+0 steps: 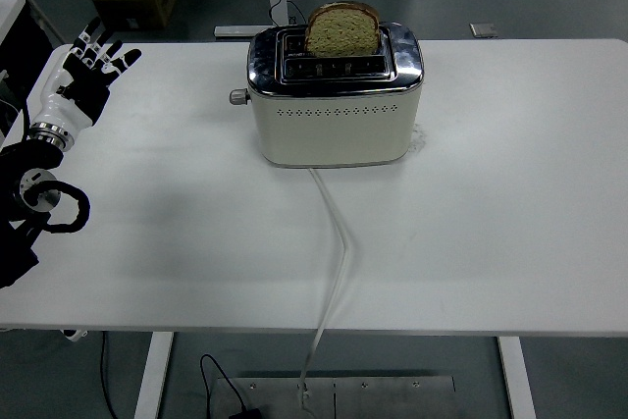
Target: Press down toaster
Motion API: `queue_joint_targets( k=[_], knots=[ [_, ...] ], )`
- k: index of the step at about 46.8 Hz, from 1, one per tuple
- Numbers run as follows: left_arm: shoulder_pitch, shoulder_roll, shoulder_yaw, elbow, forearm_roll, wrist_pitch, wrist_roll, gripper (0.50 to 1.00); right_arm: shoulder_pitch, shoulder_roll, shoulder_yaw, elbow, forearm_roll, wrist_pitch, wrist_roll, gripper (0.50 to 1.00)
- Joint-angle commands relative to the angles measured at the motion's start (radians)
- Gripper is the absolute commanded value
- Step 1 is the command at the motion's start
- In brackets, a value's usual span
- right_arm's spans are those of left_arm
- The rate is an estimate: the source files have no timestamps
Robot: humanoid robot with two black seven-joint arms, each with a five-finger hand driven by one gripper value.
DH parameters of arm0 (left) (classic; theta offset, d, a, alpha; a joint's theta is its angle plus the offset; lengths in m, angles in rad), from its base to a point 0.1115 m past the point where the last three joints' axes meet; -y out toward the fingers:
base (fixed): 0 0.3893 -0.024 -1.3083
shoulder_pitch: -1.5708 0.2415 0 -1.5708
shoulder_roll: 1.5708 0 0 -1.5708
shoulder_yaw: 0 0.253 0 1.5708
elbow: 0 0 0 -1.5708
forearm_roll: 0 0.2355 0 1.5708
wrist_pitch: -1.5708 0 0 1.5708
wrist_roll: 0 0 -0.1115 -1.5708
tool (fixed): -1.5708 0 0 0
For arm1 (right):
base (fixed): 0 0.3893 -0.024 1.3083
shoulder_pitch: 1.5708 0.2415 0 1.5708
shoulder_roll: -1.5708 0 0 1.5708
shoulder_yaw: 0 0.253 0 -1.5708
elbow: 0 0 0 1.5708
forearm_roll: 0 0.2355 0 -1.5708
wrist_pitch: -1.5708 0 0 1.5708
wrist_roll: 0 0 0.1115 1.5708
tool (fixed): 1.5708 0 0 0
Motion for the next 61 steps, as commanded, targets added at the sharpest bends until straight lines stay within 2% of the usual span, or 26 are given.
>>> queue_joint_targets(
  k=[1, 16, 20, 24, 27, 41, 50, 61],
  knots=[
    [-0.004, 0.014, 0.008, 0.001, 0.020, 0.011, 0.000, 1.000, -0.002, 0.000, 0.000, 0.000, 0.000, 0.000, 0.000, 0.998],
    [-0.006, 0.019, 0.008, 0.001, 0.172, 0.011, -0.001, 1.000, 0.000, 0.000, 0.000, 0.000, 0.000, 0.000, 0.000, 0.998],
    [-0.006, 0.030, 0.008, -0.001, 0.201, -0.012, -0.001, 1.000, 0.000, 0.000, 0.000, 0.002, 0.000, 0.000, 0.000, 0.998],
    [-0.009, 0.034, 0.008, -0.001, 0.210, -0.070, 0.002, 1.000, 0.000, 0.000, 0.000, 0.000, 0.000, 0.000, 0.000, 0.998],
    [-0.016, 0.037, 0.008, 0.001, 0.210, -0.093, 0.003, 1.000, -0.002, 0.000, 0.000, 0.000, 0.000, 0.000, 0.000, 0.998],
    [-0.018, 0.063, 0.012, 0.001, 0.218, -0.097, 0.008, 1.000, 0.000, 0.000, 0.000, 0.000, 0.000, 0.000, 0.000, 0.998],
    [-0.018, 0.074, 0.012, -0.001, 0.362, -0.097, 0.008, 1.000, -0.002, 0.000, 0.000, 0.000, 0.000, 0.000, 0.000, 0.998],
    [-0.019, 0.116, 0.012, -0.007, 0.387, -0.110, 0.008, 1.000, 0.000, 0.000, 0.000, 0.000, 0.000, 0.000, 0.000, 0.998]
  ],
)
